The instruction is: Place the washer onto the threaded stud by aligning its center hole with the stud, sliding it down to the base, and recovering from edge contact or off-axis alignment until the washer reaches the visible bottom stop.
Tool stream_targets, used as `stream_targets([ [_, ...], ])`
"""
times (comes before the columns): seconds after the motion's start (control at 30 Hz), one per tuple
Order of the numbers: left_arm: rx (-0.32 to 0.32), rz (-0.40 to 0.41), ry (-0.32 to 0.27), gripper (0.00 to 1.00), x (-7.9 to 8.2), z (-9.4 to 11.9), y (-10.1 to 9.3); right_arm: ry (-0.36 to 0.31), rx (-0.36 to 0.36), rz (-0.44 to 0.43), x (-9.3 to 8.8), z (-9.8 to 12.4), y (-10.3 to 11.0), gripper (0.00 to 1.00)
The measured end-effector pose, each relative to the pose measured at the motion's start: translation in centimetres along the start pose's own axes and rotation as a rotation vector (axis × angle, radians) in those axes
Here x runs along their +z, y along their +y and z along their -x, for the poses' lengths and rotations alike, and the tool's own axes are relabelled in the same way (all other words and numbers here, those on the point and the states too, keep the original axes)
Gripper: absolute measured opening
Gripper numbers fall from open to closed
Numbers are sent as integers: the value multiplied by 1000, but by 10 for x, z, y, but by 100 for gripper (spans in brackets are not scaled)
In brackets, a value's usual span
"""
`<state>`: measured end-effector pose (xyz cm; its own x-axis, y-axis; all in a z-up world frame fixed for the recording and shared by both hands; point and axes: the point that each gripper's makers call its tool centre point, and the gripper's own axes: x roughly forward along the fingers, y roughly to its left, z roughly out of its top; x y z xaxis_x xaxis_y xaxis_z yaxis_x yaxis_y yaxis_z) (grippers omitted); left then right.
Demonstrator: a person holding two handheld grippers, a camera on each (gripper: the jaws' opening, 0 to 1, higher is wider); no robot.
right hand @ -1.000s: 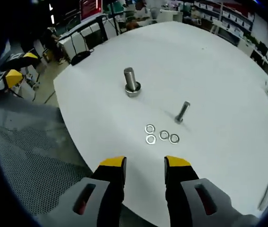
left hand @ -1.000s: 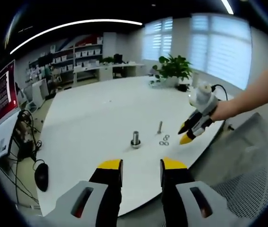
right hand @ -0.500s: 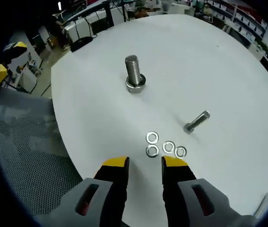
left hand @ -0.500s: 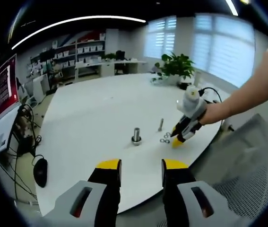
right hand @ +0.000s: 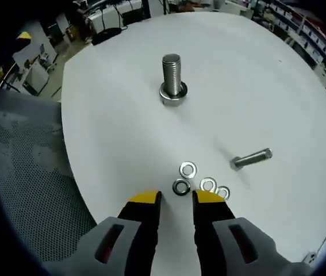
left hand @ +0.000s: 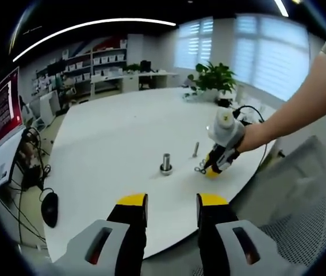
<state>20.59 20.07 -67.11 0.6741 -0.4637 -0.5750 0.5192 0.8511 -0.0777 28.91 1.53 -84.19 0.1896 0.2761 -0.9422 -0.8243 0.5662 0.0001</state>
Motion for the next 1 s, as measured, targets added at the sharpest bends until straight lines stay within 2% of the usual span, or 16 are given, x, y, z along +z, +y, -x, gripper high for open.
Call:
stream_targets([
  [0.07,1,-1,8,32,-2,0,0,-25,16,-57,4,0,1,24],
  [0.2,5,-7,16,32,-3,-1,1,-1,0,48,2,-1,-2,21],
  [0.33,4,-9,28,32,-5,-1,0,15,26,77,2,-1,-1,20],
  [0.47,-2,-17,47,32,-9,-3,-2,50,44,134,2,-2,-2,20],
  [0.5,-4,-19,55,32,-10,-3,-2,77,51,168,1,-2,-1,20],
  [0.7,-2,-26,71,32,-13,-4,-2,177,44,196,4,-5,0,20],
  [0.77,2,-28,72,32,-13,-4,-1,206,42,229,3,-4,0,18],
  [1.0,12,-27,73,31,-13,-4,0,224,44,250,3,-4,-2,15],
])
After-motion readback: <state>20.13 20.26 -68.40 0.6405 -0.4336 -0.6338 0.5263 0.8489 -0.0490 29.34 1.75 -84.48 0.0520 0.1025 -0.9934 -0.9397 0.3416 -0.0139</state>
